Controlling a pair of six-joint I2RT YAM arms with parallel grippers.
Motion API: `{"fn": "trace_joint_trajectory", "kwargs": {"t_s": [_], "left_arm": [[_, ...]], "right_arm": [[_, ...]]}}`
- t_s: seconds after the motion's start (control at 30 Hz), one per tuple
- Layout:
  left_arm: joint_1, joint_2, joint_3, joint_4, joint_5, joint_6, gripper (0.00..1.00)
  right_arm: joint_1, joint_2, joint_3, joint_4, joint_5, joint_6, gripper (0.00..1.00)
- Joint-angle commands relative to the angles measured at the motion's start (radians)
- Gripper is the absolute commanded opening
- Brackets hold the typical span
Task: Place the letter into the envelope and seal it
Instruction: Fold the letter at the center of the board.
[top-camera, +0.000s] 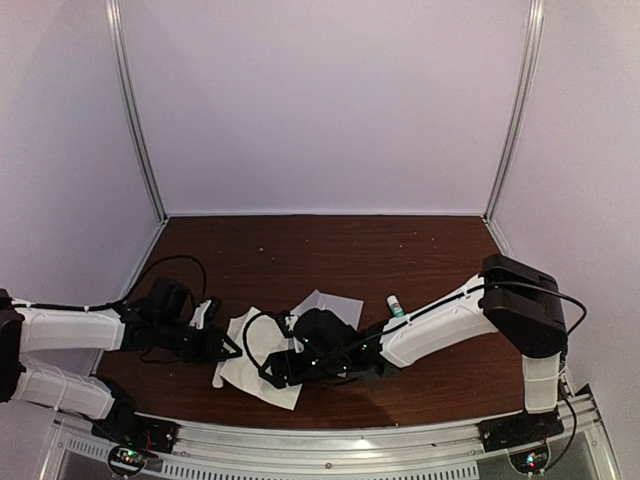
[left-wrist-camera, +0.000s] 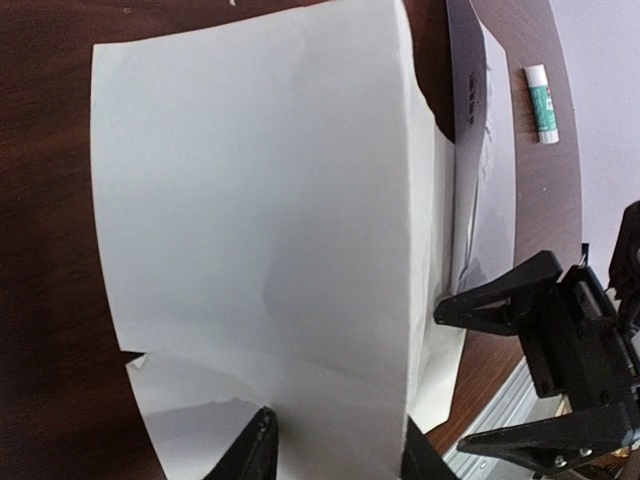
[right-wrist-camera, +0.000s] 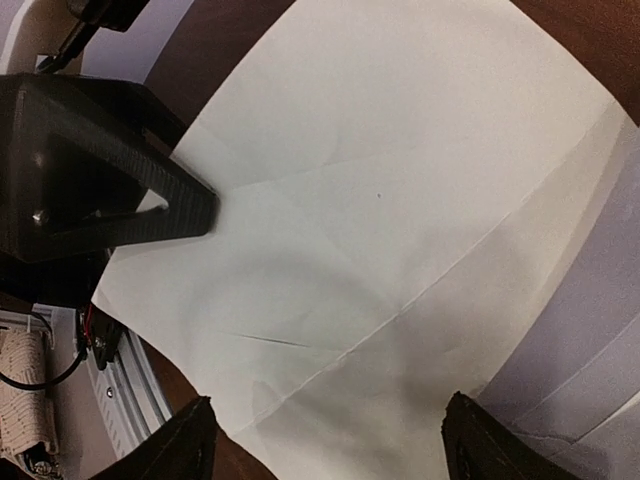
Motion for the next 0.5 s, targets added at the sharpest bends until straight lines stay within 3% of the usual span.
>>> {"fn": "trace_joint_trajectory", "kwargs": {"t_s": [0.0,0.33,0.47], "left_arm": [[0.001,-0.019,0.033,-0.036,-0.015,0.036,0.32],[0.0,-0.043,0.051,-0.066,-0.027,0.041,0.05],[0.001,-0.045,0.06,-0.075,-0.028,0.041,0.0]], "right_arm": [[-0.006,0.033,-0.017,-0.04,-0.004,0.006,0.8],[-0.006,0.018,-0.023,-0.037,0.0,0.004,0.8],[-0.006,-0.008,-0.034,-0.017,-0.003,0.0,0.8]]}}
